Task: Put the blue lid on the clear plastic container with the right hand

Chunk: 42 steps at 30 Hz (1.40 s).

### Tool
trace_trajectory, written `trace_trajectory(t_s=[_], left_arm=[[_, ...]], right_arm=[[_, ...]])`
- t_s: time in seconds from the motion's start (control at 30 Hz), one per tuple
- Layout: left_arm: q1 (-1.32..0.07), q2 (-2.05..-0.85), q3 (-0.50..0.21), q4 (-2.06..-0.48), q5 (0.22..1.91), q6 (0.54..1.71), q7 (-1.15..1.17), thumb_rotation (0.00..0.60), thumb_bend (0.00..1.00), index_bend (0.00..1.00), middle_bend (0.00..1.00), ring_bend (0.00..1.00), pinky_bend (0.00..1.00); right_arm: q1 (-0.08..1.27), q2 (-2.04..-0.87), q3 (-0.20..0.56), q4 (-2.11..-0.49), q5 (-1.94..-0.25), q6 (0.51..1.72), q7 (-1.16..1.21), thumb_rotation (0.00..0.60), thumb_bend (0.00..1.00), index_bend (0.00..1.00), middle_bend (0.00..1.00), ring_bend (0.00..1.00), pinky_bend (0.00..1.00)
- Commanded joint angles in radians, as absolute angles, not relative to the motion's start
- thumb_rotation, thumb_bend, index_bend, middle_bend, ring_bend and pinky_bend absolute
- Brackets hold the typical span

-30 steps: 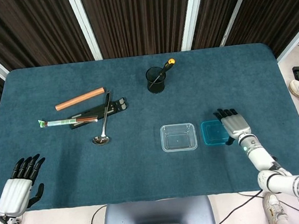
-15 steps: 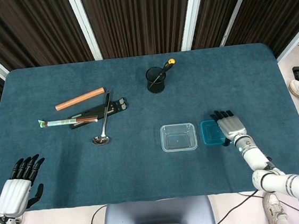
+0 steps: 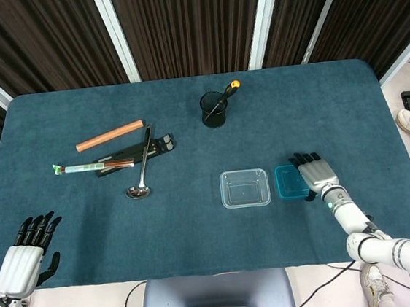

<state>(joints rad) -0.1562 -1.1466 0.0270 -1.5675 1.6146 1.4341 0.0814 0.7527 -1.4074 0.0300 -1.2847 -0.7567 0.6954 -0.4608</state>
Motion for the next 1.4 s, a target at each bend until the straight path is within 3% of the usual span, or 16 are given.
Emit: trace_trajectory(t_s=[0.03, 0.53, 1.03, 1.13, 1.27, 1.4], left_arm=[[-0.156, -1.146, 0.027, -1.568, 1.615, 1.434, 0.082, 0.6, 0.5, 0.0, 0.0, 0.0, 0.04], [-0.157, -1.146, 0.028, -1.568, 1.614, 1.432, 0.08, 0.6, 0.5, 0.0, 0.0, 0.0, 0.04], [-0.16, -1.145, 0.027, -1.568, 1.612, 1.429, 0.08, 0.6, 0.49, 0.0, 0.0, 0.0, 0.04], [-0.159, -1.145, 0.028, -1.567, 1.612, 1.429, 0.078, 0.6, 0.5, 0.0, 0.0, 0.0, 0.04], [-0.16, -1.145, 0.027, -1.567, 1.613, 1.43, 0.076, 0.6, 0.5, 0.0, 0.0, 0.0, 0.04], [-0.159, -1.144, 0.028, -1.567, 1.613, 1.43, 0.074, 0.6, 0.5, 0.0, 0.0, 0.0, 0.04]], right_arm=[[0.756, -1.409, 0.028, -1.286, -0.752, 0.697, -0.463, 0.6, 0.16, 0.2, 0.1, 0.0, 0.0], [0.781, -1.415, 0.009, -1.284, -0.684, 0.7, -0.504, 0.6, 0.16, 0.3, 0.18, 0.03, 0.02], [0.803, -1.415, -0.007, -1.289, -0.631, 0.697, -0.525, 0.6, 0.16, 0.26, 0.18, 0.05, 0.03], [0.806, -1.416, -0.009, -1.29, -0.627, 0.701, -0.528, 0.6, 0.16, 0.3, 0.19, 0.11, 0.04], [0.809, -1.418, -0.015, -1.289, -0.623, 0.703, -0.532, 0.6, 0.16, 0.41, 0.28, 0.25, 0.09], [0.812, -1.42, -0.019, -1.286, -0.619, 0.703, -0.535, 0.6, 0.16, 0.48, 0.34, 0.31, 0.12]])
